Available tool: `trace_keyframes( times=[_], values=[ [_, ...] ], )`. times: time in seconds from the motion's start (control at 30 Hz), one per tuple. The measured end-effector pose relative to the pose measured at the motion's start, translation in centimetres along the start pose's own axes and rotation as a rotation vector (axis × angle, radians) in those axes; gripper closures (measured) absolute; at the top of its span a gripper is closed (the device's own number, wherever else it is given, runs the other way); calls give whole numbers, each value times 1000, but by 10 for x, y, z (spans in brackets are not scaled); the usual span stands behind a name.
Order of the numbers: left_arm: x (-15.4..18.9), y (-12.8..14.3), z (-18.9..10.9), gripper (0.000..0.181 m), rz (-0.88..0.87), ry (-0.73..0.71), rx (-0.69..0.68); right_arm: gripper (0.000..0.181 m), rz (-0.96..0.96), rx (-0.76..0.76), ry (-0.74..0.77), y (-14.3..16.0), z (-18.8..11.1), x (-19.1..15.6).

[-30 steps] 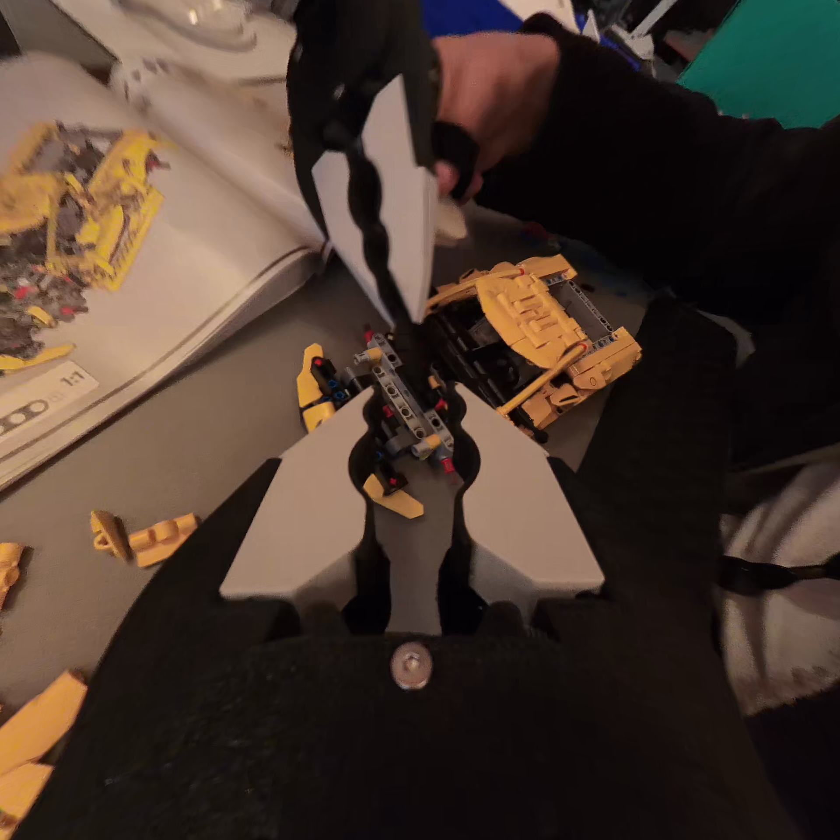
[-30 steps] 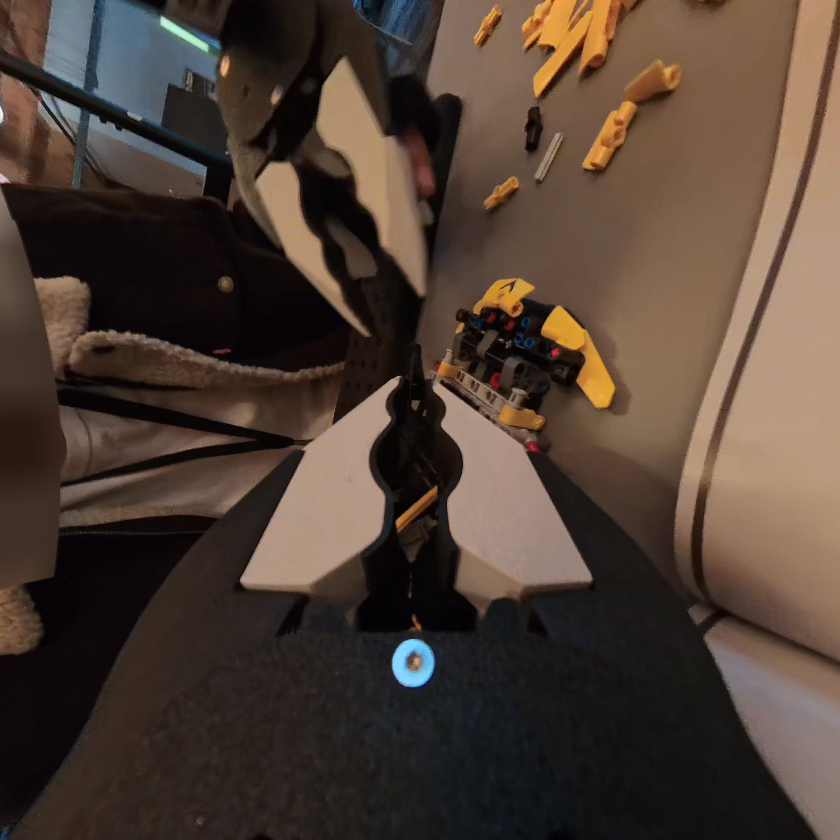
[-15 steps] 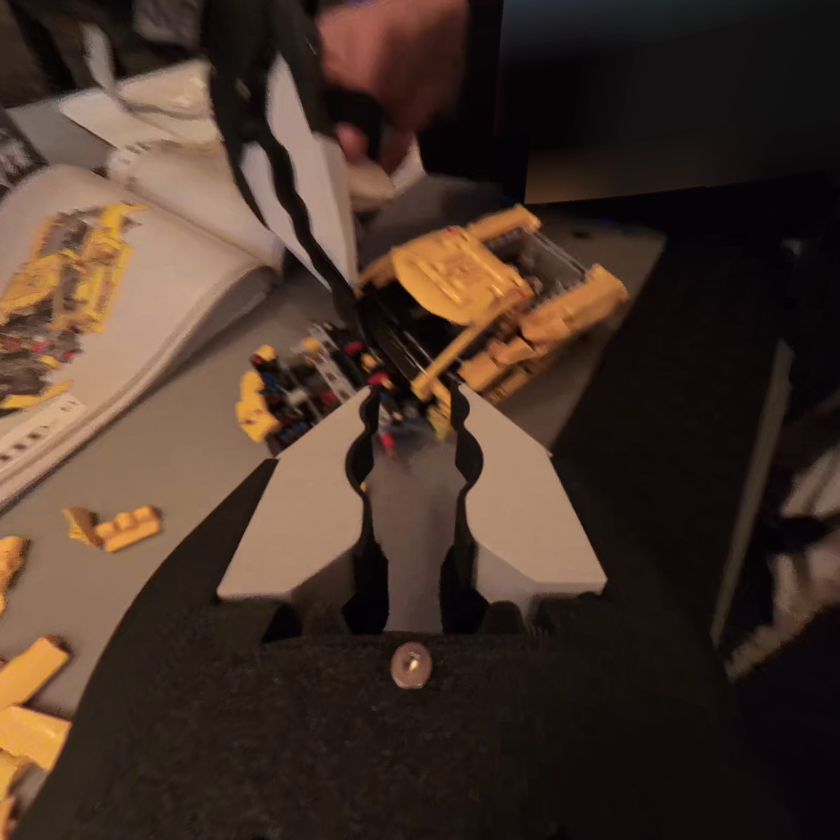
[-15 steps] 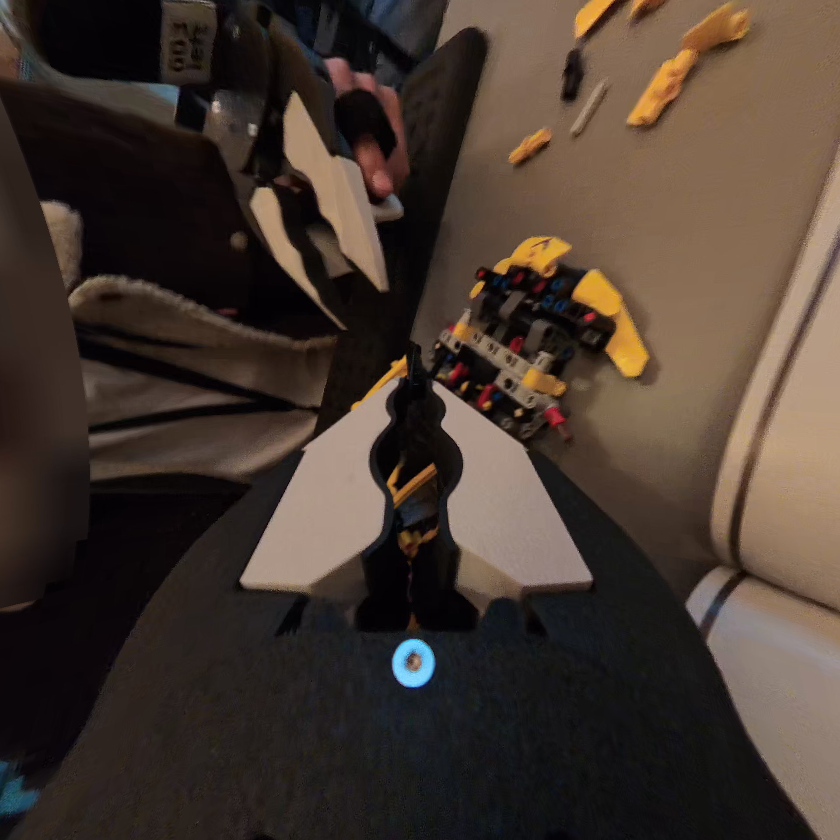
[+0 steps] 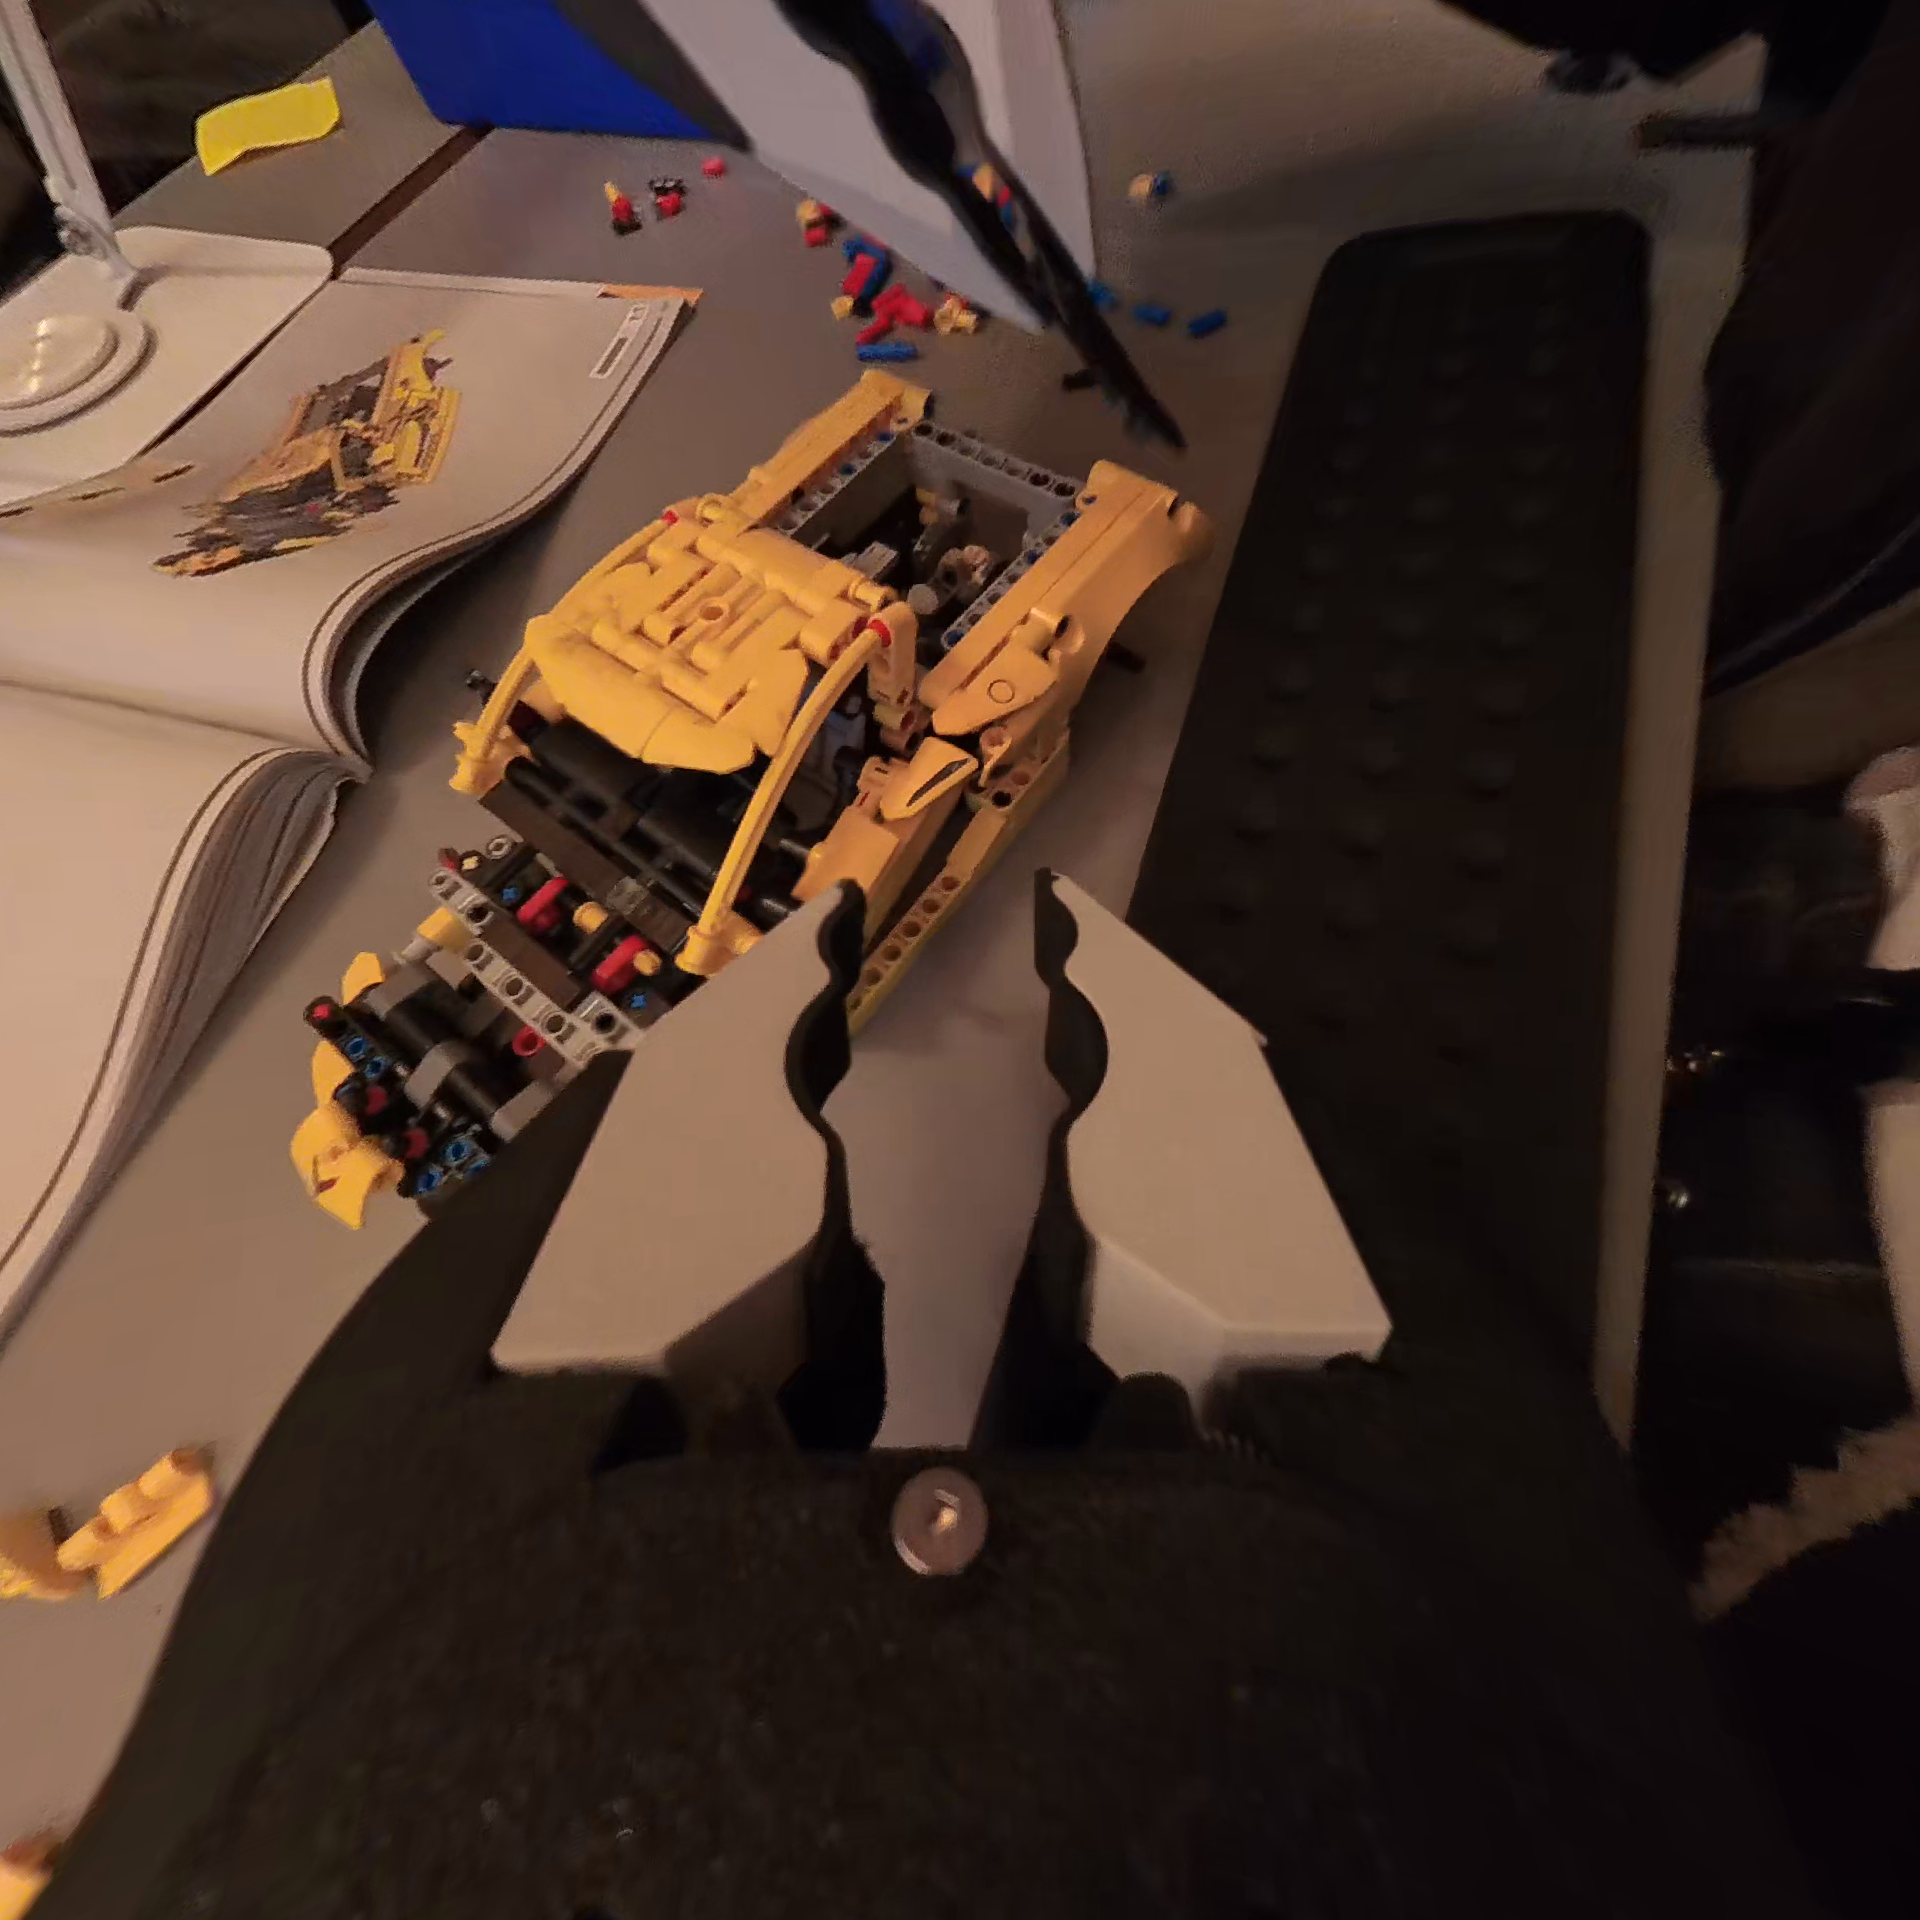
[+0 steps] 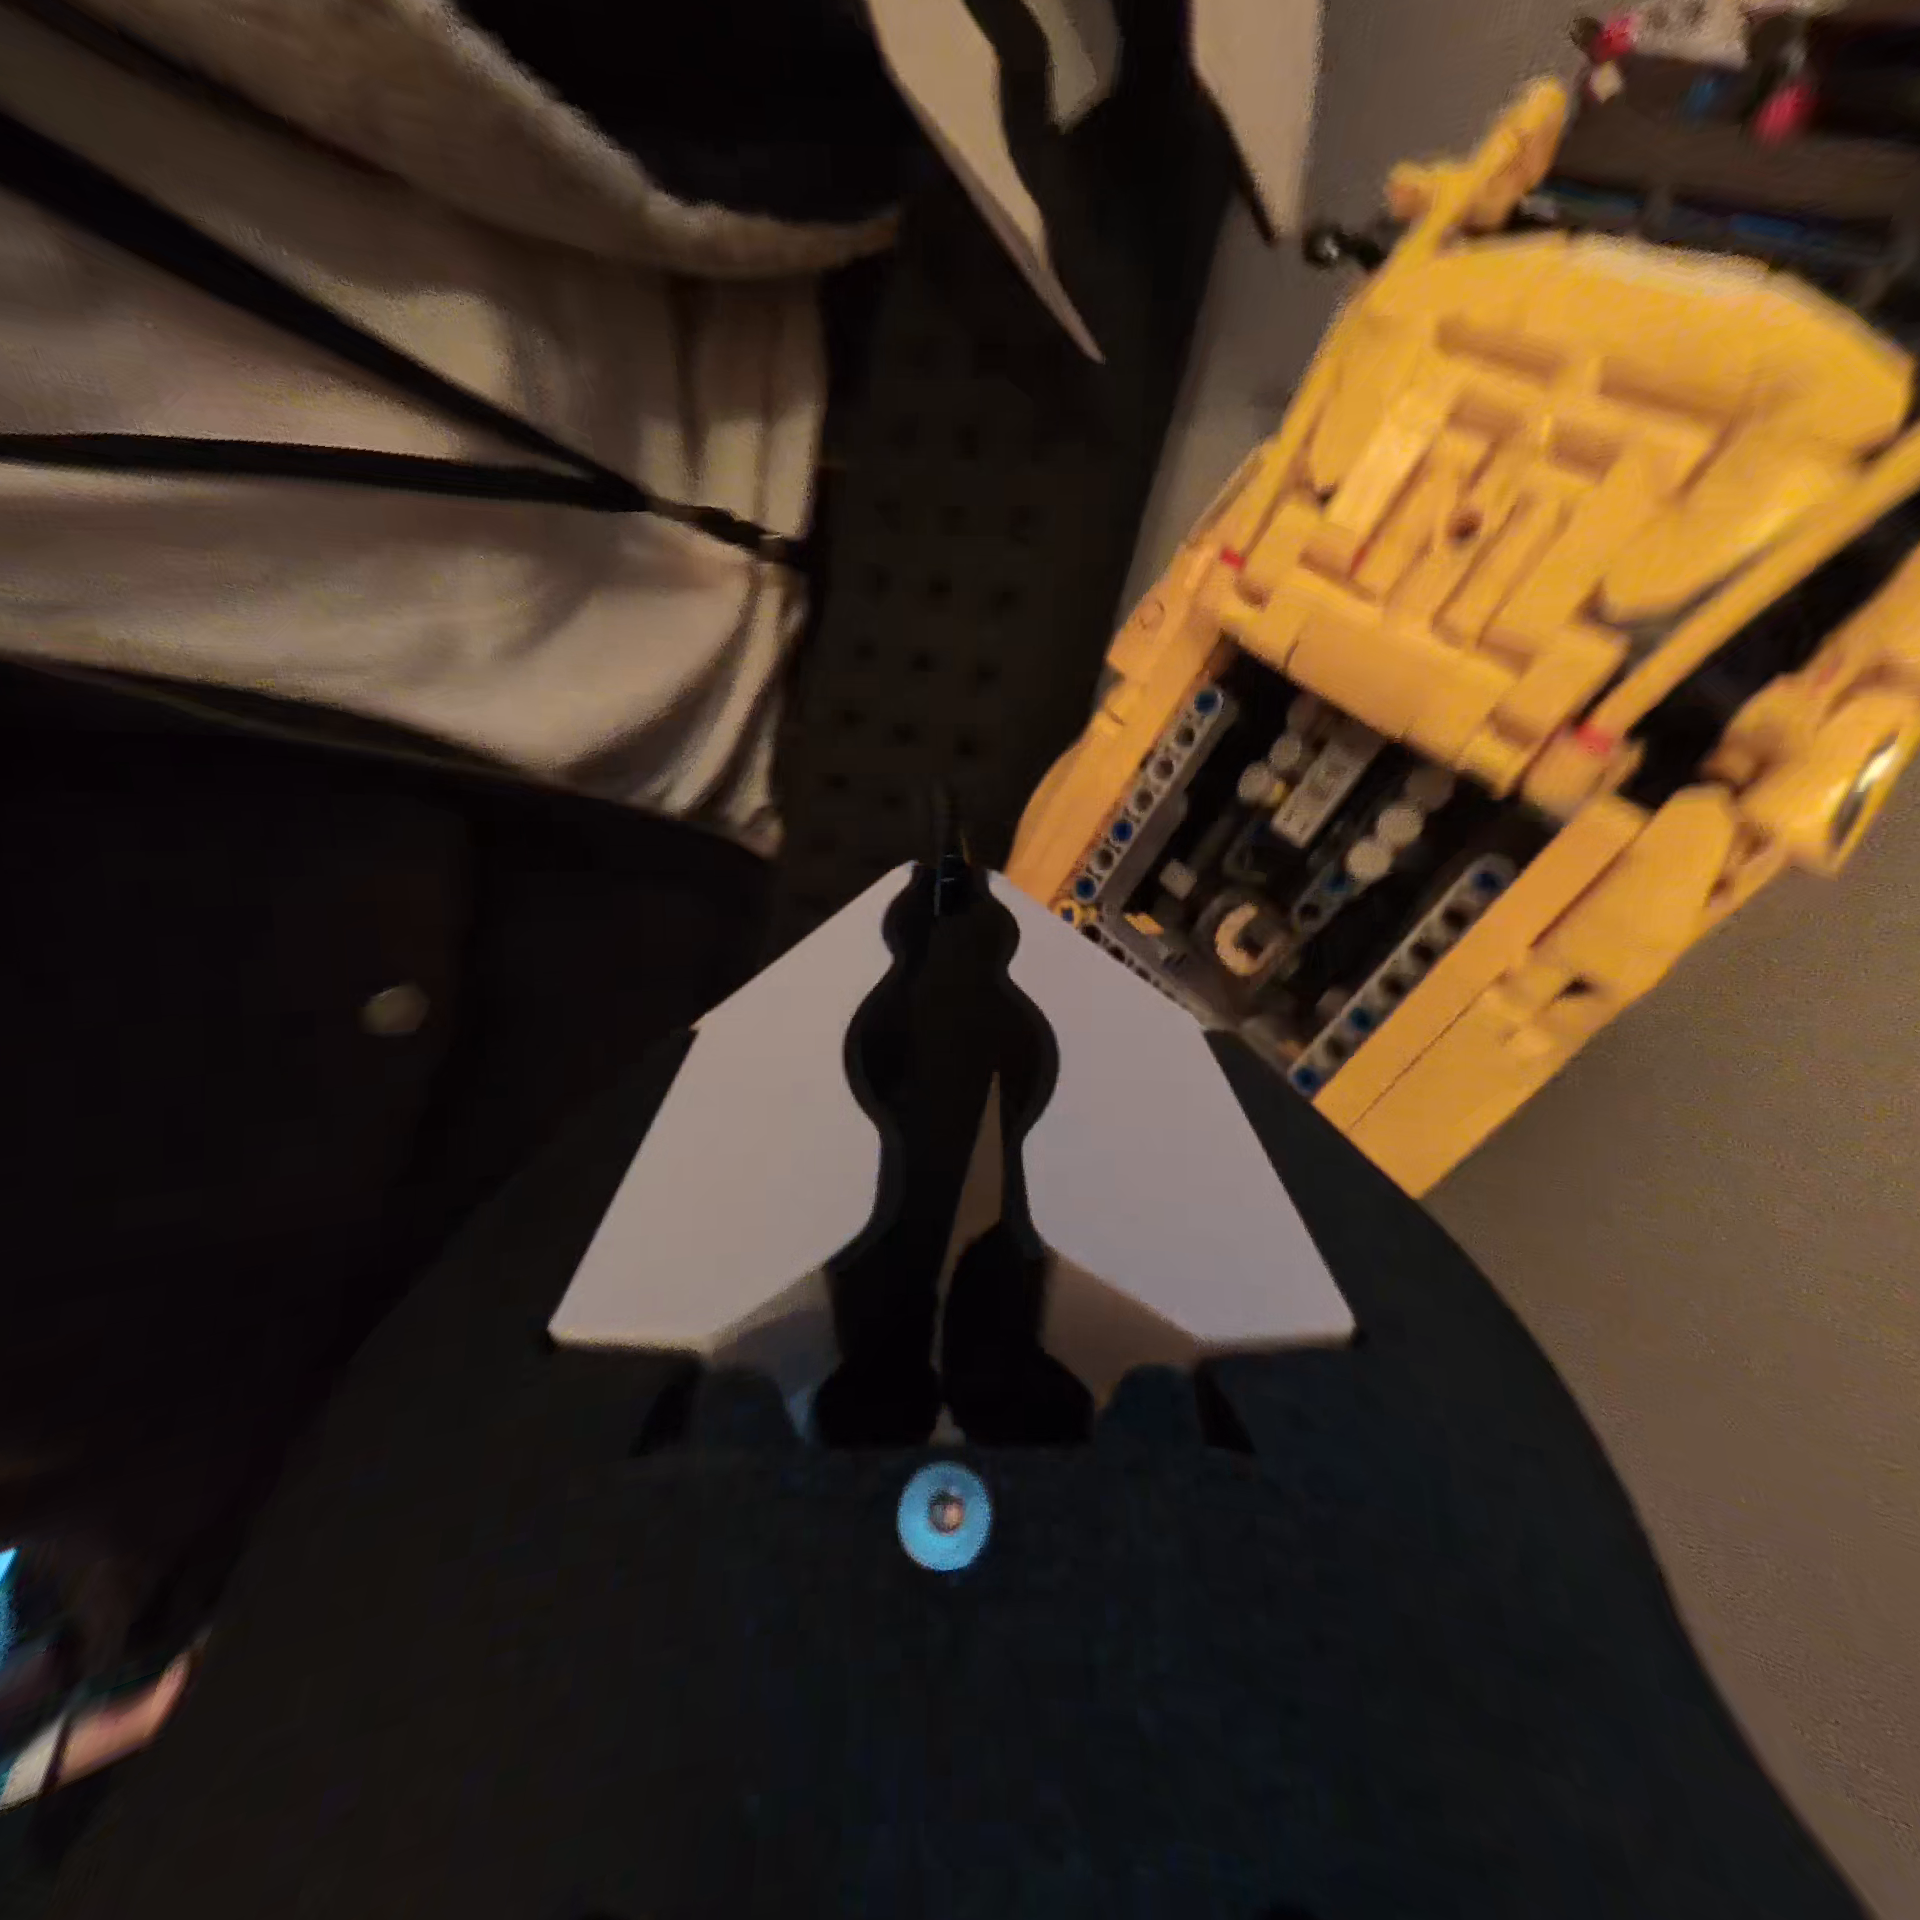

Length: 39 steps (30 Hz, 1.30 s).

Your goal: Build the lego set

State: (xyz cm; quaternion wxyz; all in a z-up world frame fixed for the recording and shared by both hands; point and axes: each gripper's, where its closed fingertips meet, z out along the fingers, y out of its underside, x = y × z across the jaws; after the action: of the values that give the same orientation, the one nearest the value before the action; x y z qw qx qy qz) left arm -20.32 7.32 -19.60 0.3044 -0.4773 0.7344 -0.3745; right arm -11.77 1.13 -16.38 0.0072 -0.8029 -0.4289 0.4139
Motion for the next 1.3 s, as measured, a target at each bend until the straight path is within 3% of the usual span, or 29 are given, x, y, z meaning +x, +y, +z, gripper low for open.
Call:
trace_keyframes(
  times=[0.13, 0.2, 0.3, 0.57, 0.67, 0.73, 0.83, 0.9, 0.97, 1.13, 1.3],
  values=[
    [4, -3, -5, 148, -30, 35, 61, 175, 163, 208, 293, 49, 8, 0],
    [5, 2, -1, 148, 3, 32, 42, 175, 324, 339, 332, 75, 5, 2],
    [6, 8, 8, 148, 59, 18, -9, 175, 463, 350, 313, 101, 20, 17],
    [3, 4, 30, 149, 131, -44, -46, 171, 468, 234, 244, 96, 23, 53],
    [-8, 0, 34, 157, 191, -133, -41, 157, 422, 193, 281, 93, 20, 52],
    [-10, 0, 38, 157, 206, -144, -58, 138, 421, 201, 387, 96, 10, 56],
    [-10, -2, 36, 156, 250, -124, -89, 102, 414, 216, 670, 103, -15, 58],
    [-12, -5, 32, 156, 279, -114, -98, 78, 311, 323, 836, 79, -25, 53],
    [-14, 1, 33, 155, 323, -92, -164, 62, 206, 424, 918, 48, -14, 47],
    [-16, 11, 41, 155, 459, -57, -292, 46, 143, 365, 1087, 22, 8, 69],
    [-21, 11, 46, 159, 564, -72, -343, 40, 180, 298, 1025, 22, 21, 88]
  ],
)
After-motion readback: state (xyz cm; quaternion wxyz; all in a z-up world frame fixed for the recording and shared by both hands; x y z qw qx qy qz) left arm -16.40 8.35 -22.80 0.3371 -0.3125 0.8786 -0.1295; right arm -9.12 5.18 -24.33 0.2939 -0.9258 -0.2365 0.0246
